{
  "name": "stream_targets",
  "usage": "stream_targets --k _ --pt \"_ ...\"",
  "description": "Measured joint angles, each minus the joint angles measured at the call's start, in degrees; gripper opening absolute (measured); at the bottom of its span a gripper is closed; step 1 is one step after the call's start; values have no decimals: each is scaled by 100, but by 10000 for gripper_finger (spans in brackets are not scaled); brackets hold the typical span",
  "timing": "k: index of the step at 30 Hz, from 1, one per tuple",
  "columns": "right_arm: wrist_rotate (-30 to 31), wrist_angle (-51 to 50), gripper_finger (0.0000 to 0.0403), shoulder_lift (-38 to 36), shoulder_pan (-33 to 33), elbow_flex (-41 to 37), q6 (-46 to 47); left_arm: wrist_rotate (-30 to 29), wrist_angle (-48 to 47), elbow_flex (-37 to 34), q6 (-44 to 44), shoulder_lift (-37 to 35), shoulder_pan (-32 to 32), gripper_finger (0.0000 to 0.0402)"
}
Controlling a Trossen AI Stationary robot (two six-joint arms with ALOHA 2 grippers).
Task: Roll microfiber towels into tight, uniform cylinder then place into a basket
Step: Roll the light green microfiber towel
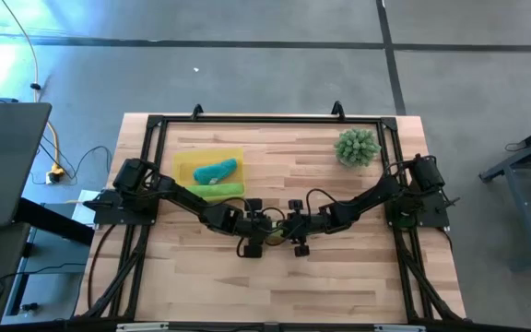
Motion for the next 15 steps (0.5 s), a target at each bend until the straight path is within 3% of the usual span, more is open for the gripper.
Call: stream_targets --k 8,15 --pt "7 10 147 0 -2 0 10 268 38 0 -160 24 99 19" --pt "7 -581 147 -519 -9 -15 93 375 16 11 -252 23 102 17"
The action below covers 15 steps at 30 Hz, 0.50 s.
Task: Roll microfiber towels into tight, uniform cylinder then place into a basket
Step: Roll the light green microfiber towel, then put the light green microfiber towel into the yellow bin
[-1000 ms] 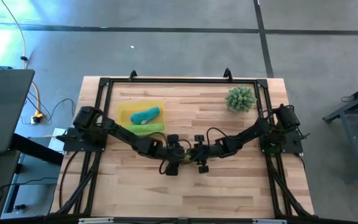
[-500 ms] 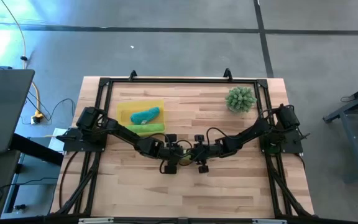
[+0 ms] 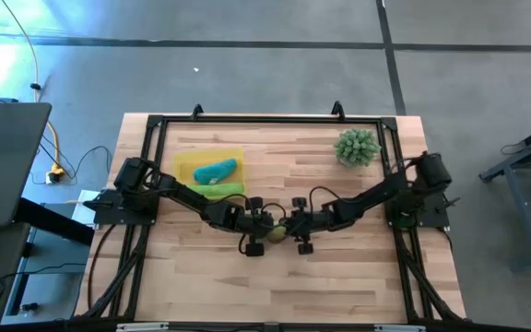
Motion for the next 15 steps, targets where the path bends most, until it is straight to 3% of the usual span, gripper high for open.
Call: stream_targets --k 8,15 --pt "11 -1653 147 -1151 2 -11 444 97 -32 -9 125 -62 81 13" --pt "-2 -2796 147 -1835 7 -7 716 112 -559 -23 678 -926 308 13"
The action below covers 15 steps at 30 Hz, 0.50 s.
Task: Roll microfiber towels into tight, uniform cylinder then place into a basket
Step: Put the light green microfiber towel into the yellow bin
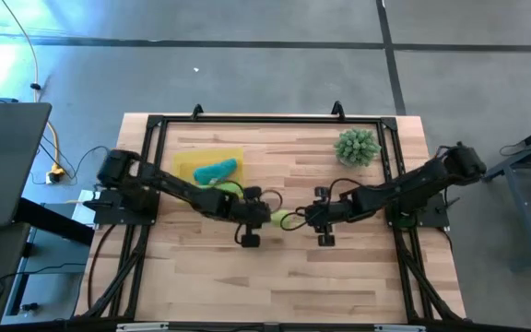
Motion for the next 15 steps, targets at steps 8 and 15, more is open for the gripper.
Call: stream_targets --k 8,15 --pt "219 -666 147 -843 -18 -51 -49 -546 -1488 13 377 -1475 429 13" --pt "496 -386 147 -1595 -27 -790 322 -1066 -2641 -506 380 -2535 1029 13"
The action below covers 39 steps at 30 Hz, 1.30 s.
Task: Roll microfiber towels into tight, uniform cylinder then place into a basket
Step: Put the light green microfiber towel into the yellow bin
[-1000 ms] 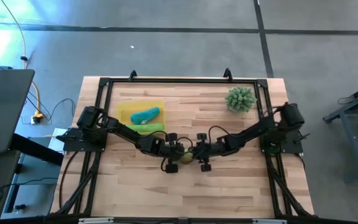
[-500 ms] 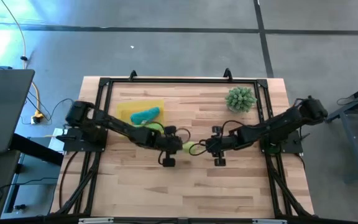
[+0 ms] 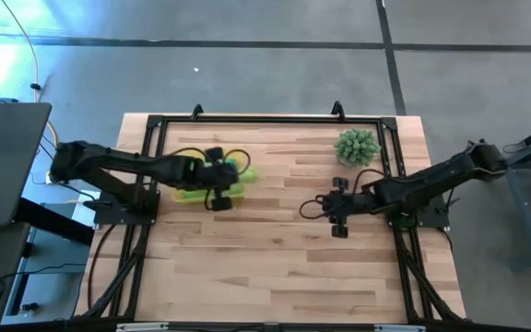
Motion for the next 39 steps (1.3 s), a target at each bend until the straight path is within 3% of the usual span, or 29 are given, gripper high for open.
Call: stream_targets --k 8,15,26,32,39 --pt "26 953 147 -229 -2 -659 52 -348 710 -1341 152 -339 650 14" --pt "61 1082 147 -211 -2 -754 17 -154 1872 -2253 152 -290 846 18" --pt "64 1383 147 -211 -2 -754 -51 694 1888 -2378 282 -107 924 19" --pt "64 1389 147 -211 -2 -756 65 855 1850 -2378 -200 55 1097 25" --pt "64 1389 147 -211 -2 -755 63 901 1617 -2378 -669 82 1178 93"
